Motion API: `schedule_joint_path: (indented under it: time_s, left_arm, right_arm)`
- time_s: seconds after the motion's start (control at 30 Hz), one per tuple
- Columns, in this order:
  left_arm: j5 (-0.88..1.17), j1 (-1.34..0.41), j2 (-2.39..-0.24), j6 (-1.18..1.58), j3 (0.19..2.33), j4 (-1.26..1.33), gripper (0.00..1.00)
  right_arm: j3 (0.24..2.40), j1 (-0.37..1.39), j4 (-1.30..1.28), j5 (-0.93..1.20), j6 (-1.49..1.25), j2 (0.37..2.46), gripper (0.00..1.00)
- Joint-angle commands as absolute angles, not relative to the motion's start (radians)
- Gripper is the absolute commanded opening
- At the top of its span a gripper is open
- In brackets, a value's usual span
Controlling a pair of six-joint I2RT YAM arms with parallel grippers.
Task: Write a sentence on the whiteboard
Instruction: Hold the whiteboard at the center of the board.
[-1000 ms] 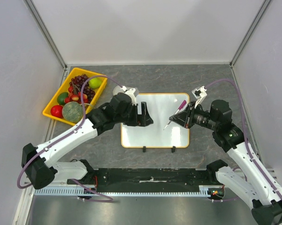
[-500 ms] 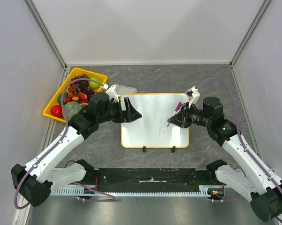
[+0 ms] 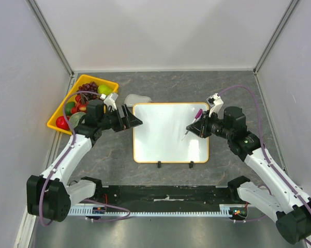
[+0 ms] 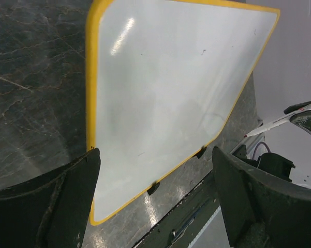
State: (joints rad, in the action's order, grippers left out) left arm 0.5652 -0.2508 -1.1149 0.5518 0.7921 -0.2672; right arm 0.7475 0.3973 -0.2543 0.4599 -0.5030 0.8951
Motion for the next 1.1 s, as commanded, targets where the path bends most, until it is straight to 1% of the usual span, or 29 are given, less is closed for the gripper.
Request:
schedule_joint_path:
  time_s: [0.0, 0.1, 0.23, 0.33, 0.53, 1.07]
  left_arm:
    - [0.699, -0.167, -1.109, 0.503, 0.766, -0.152, 0.93]
    - [0.733, -0.140, -1.100, 0.546, 0.742, -0.111, 0.92]
    - [0.719, -0.126, -1.098, 0.528, 0.750, -0.138, 0.92]
    - [0.745, -0.115, -1.104, 0.534, 0.744, -0.129, 0.92]
    - [0.747, -0.110, -1.097, 0.540, 0.709, -0.098, 0.92]
    - [0.730, -0.109, -1.063, 0.525, 0.693, -0.101, 0.92]
  right_arm:
    - [0.745, 0.400, -0.199, 0.437, -0.483, 0.884, 0.00]
    - [0.746, 0.400, -0.189, 0.436, -0.474, 0.893, 0.00]
    - [0.742, 0.400, -0.170, 0.433, -0.474, 0.894, 0.00]
    - [0.739, 0.400, -0.149, 0.439, -0.479, 0.896, 0.00]
    - [0.735, 0.400, -0.117, 0.453, -0.485, 0.914, 0.00]
    - [0.727, 0.400, -0.089, 0.472, -0.489, 0.922, 0.00]
